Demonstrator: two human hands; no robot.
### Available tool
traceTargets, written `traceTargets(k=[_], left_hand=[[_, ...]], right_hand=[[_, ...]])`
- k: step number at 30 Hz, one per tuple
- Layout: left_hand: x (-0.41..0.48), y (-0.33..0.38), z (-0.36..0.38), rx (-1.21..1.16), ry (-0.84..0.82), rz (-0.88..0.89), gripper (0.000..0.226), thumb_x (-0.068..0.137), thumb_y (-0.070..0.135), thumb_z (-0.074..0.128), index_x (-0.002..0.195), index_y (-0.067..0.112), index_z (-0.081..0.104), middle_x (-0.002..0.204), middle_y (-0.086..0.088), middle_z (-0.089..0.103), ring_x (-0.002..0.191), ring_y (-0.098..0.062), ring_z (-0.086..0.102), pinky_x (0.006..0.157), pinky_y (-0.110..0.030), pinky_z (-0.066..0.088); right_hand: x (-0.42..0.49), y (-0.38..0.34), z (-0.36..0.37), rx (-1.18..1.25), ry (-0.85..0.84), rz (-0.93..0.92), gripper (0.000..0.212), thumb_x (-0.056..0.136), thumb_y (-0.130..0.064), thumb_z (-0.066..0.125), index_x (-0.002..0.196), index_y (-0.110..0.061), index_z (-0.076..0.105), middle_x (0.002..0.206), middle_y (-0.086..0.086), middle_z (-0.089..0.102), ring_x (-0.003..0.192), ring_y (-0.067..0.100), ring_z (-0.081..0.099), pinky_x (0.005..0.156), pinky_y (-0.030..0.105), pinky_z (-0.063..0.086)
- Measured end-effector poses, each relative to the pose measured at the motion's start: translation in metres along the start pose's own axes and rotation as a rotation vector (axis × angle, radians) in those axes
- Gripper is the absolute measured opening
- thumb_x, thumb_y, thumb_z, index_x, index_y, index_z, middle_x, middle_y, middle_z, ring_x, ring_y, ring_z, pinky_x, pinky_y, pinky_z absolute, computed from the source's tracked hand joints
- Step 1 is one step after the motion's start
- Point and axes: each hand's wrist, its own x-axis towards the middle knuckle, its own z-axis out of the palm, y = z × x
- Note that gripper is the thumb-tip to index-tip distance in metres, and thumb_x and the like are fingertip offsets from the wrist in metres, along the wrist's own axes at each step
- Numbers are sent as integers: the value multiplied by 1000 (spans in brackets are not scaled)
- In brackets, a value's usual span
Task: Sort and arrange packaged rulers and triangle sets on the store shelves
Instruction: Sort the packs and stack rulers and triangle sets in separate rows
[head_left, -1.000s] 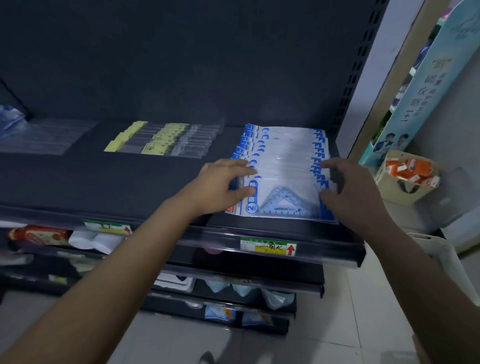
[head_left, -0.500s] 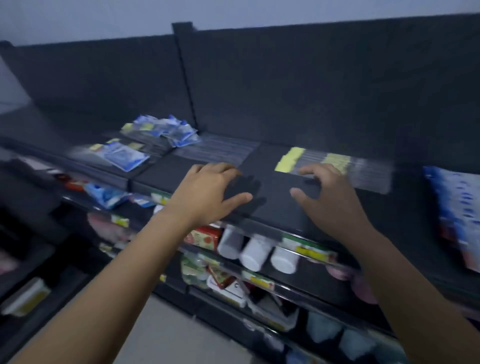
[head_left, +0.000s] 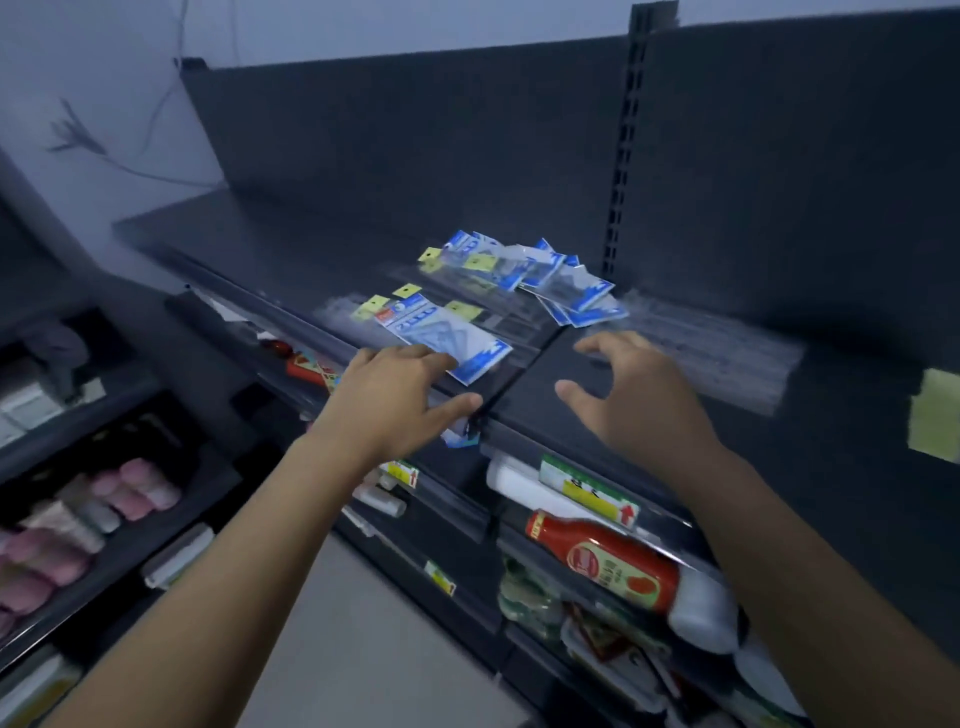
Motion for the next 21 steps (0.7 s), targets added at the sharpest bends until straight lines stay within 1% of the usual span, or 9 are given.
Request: traceTargets(k=[4, 7, 9, 10, 12, 15, 17, 19, 21], left_hand=[[47, -46, 14, -1, -47, -4, 67, 85, 70, 37, 136, 27, 48, 136, 4, 53, 127, -19, 46, 103, -37, 32], [90, -81, 17, -19, -84, -9, 64, 86, 67, 41, 136, 28, 48, 137, 2, 52, 128, -21, 45, 105, -38, 32], [121, -101, 20, -22, -76, 6, 62, 87, 65, 42, 136, 28, 48, 137, 2, 53, 125, -22, 47, 103, -37, 33], [136, -110, 21, -21, -77, 18, 61, 88, 64, 43, 136, 28, 47, 136, 1, 53, 125, -22, 47, 101, -37, 32], [163, -124, 27, -33, -89, 44, 57, 88, 61, 45, 136, 28, 48, 135, 1, 54, 124, -21, 48, 100, -37, 33], [198, -143, 40, -46, -104, 103, 51, 88, 56, 50, 131, 29, 51, 130, 3, 57, 119, -20, 52, 97, -36, 33], [222, -156, 50, -51, -106, 145, 50, 88, 53, 52, 131, 27, 51, 131, 3, 57, 120, -21, 51, 96, -36, 33], [249, -169, 59, -74, -108, 197, 49, 87, 50, 55, 130, 25, 53, 130, 2, 58, 118, -23, 52, 95, -36, 35], [274, -182, 69, -103, -114, 268, 45, 85, 47, 60, 125, 26, 57, 127, 1, 61, 118, -23, 54, 95, -35, 39]], right_hand=[[66, -1, 37, -27, -79, 59, 41, 90, -37, 59, 127, -19, 52, 129, 3, 52, 107, 22, 54, 81, 32, 43], [109, -1, 60, -62, -142, 98, 42, 93, -35, 55, 131, -17, 50, 130, 6, 54, 110, 23, 55, 85, 33, 44], [133, 0, 72, -95, -189, 132, 42, 94, -34, 53, 130, -14, 49, 130, 7, 54, 113, 25, 54, 89, 36, 45], [144, 0, 78, -116, -203, 152, 40, 94, -34, 53, 128, -13, 50, 128, 8, 55, 112, 27, 54, 90, 38, 47], [162, -2, 87, -172, -223, 188, 36, 94, -34, 52, 122, -12, 51, 121, 9, 56, 106, 27, 55, 86, 41, 48], [186, -2, 102, -239, -228, 220, 34, 95, -37, 49, 118, -11, 51, 108, 9, 60, 93, 26, 56, 78, 39, 49], [201, -2, 113, -284, -220, 249, 34, 95, -39, 49, 113, -10, 52, 104, 9, 60, 90, 26, 56, 76, 40, 49], [215, 0, 123, -359, -215, 271, 35, 93, -42, 51, 108, -11, 54, 106, 9, 59, 94, 26, 54, 79, 39, 48], [226, 1, 130, -383, -197, 306, 35, 90, -43, 55, 109, -13, 56, 109, 7, 56, 100, 26, 52, 83, 37, 45]])
